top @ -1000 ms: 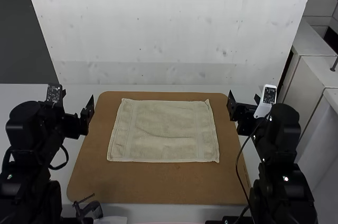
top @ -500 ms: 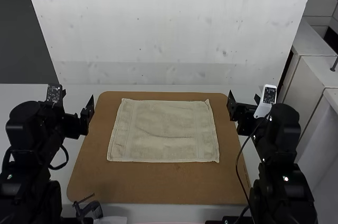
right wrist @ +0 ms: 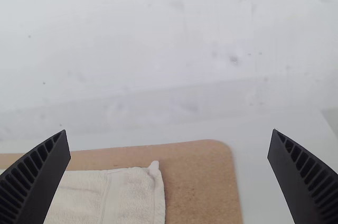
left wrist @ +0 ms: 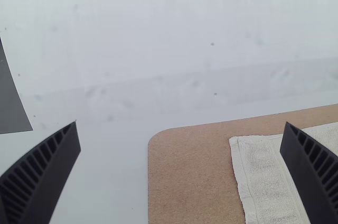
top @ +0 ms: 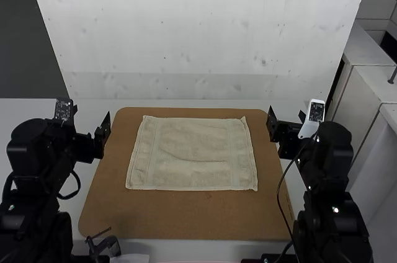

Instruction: Fold the towel.

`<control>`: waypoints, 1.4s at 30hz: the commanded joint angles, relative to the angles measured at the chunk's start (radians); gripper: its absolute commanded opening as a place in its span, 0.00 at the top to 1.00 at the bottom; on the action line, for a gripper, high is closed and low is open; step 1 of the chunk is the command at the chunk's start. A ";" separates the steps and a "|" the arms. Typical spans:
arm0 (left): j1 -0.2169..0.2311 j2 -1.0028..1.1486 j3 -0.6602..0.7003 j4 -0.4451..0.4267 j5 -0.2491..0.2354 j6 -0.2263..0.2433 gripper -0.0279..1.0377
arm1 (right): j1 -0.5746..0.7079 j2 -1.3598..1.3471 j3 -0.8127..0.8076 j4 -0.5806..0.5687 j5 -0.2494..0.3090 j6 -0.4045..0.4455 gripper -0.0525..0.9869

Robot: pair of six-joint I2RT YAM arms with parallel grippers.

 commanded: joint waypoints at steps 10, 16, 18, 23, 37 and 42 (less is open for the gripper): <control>0.002 -0.016 -0.001 0.008 -0.014 -0.003 0.05 | 0.002 -0.003 0.010 0.011 0.046 -0.008 0.02; 0.008 -0.016 -0.001 0.010 -0.022 -0.024 0.04 | 0.001 -0.004 0.007 0.037 0.057 -0.010 0.04; 0.004 -0.027 0.011 0.008 -0.011 -0.035 0.04 | 0.005 -0.010 0.012 0.031 0.054 -0.010 0.05; 0.004 -0.008 0.082 -0.059 -0.004 -0.036 0.04 | 0.014 0.032 0.076 -0.043 0.054 -0.011 0.02; -0.055 0.668 0.430 -0.111 0.002 -0.041 0.04 | 0.019 0.721 0.336 0.015 0.042 -0.011 0.02; -0.065 0.883 0.494 -0.090 0.010 -0.043 0.04 | 0.050 0.993 0.437 0.052 0.025 -0.011 0.02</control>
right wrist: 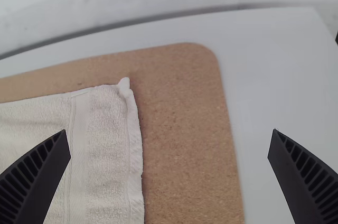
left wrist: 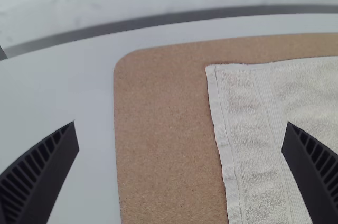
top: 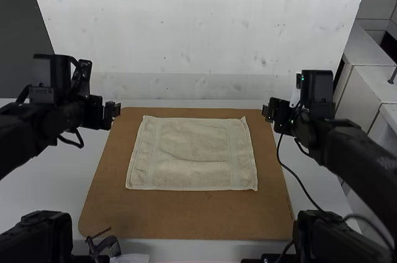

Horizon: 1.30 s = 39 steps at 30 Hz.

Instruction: Fold the towel.

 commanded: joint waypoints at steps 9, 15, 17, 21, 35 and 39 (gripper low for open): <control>-0.004 0.272 0.066 0.145 0.027 -0.008 0.05 | 0.085 0.569 0.267 0.052 -0.005 -0.035 0.02; 0.001 0.278 0.065 0.153 0.037 -0.004 0.05 | 0.142 0.731 0.364 0.068 0.026 -0.053 0.02; 0.001 0.278 0.060 0.161 0.041 -0.004 0.05 | 0.162 0.774 0.389 0.078 0.049 -0.053 0.02; 0.001 0.278 0.057 0.168 0.043 -0.004 0.05 | 0.182 0.865 0.436 0.097 0.101 -0.055 0.02; 0.013 0.277 0.043 0.178 0.058 -0.003 0.05 | 0.222 1.116 0.591 0.121 0.183 -0.044 0.03; 0.013 0.291 0.042 0.196 0.058 -0.003 0.05 | 0.250 1.156 0.606 0.118 0.199 -0.035 0.05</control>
